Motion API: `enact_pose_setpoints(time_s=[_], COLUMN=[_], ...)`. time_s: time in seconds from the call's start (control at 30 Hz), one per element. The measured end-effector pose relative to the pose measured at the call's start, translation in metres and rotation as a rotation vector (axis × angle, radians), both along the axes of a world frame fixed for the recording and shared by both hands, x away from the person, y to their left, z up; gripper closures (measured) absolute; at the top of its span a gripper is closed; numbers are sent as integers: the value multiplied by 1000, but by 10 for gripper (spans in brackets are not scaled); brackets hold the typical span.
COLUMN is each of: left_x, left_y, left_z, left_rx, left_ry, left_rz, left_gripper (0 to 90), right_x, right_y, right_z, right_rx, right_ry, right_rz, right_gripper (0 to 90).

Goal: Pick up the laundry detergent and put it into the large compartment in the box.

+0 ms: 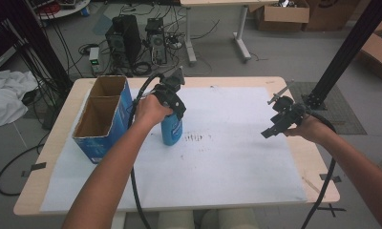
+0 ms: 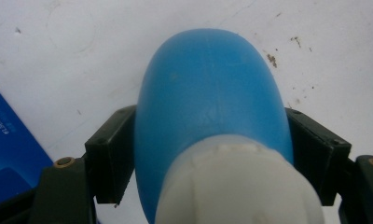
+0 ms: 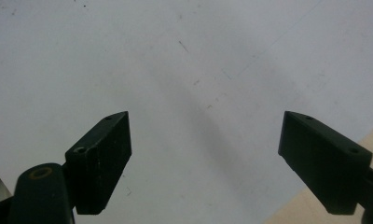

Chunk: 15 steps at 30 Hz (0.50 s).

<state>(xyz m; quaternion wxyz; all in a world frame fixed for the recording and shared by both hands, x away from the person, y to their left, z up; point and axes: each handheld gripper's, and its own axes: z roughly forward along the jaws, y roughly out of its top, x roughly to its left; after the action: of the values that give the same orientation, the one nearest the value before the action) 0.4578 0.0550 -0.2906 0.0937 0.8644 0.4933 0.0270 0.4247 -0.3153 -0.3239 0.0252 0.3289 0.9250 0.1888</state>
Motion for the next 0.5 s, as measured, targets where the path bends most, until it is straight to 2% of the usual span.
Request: enact_pose_setpoints(time_s=[0.5], left_x=[-1], left_y=[1], left_z=[2], left_rx=[-3], left_ry=[-7], left_rz=[6], left_gripper=[319], right_x=[0], right_y=[2], right_z=[0], right_rx=[0], right_ry=[-1], right_rz=[6], right_gripper=[171])
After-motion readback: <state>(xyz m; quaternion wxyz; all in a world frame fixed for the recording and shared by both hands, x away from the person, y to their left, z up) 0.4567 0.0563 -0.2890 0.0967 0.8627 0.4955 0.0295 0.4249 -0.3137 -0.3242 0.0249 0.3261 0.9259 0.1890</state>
